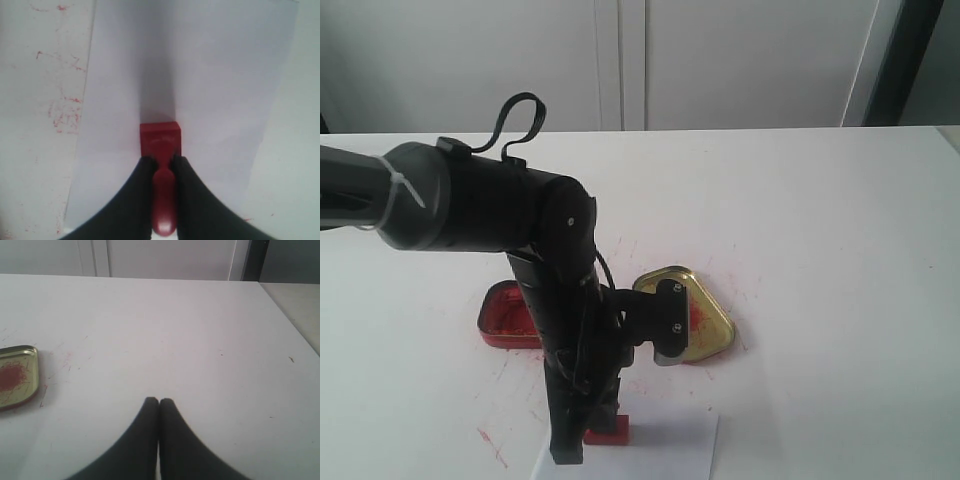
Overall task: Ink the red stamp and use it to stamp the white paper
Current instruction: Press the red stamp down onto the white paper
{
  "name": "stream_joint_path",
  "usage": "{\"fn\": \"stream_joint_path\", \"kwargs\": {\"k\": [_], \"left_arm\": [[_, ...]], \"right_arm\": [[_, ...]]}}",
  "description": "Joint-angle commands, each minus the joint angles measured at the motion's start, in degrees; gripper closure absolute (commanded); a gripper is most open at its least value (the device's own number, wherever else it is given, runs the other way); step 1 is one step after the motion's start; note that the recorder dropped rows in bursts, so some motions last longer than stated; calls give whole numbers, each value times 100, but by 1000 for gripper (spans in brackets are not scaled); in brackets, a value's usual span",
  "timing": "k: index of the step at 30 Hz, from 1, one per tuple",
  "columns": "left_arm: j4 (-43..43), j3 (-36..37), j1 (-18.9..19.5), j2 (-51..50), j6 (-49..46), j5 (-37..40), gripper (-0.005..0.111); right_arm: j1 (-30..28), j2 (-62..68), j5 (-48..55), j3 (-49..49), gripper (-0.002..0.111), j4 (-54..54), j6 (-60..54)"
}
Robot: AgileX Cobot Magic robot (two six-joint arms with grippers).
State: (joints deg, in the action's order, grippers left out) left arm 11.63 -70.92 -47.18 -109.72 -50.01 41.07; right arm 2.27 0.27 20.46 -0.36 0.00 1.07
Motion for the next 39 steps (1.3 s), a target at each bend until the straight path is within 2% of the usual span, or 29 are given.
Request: {"fn": "stream_joint_path", "kwargs": {"k": [1,16,39], "left_arm": [[-42,160,-24,-387,30,70,107],[-19,160,-24,-343,28,57,107],[-151,150,-24,577,28,68,107]], "right_arm": [[2,-27,-79,36,108,0,13],[2,-27,-79,36,108,0,13],[2,-27,-79,36,108,0,131]]}}
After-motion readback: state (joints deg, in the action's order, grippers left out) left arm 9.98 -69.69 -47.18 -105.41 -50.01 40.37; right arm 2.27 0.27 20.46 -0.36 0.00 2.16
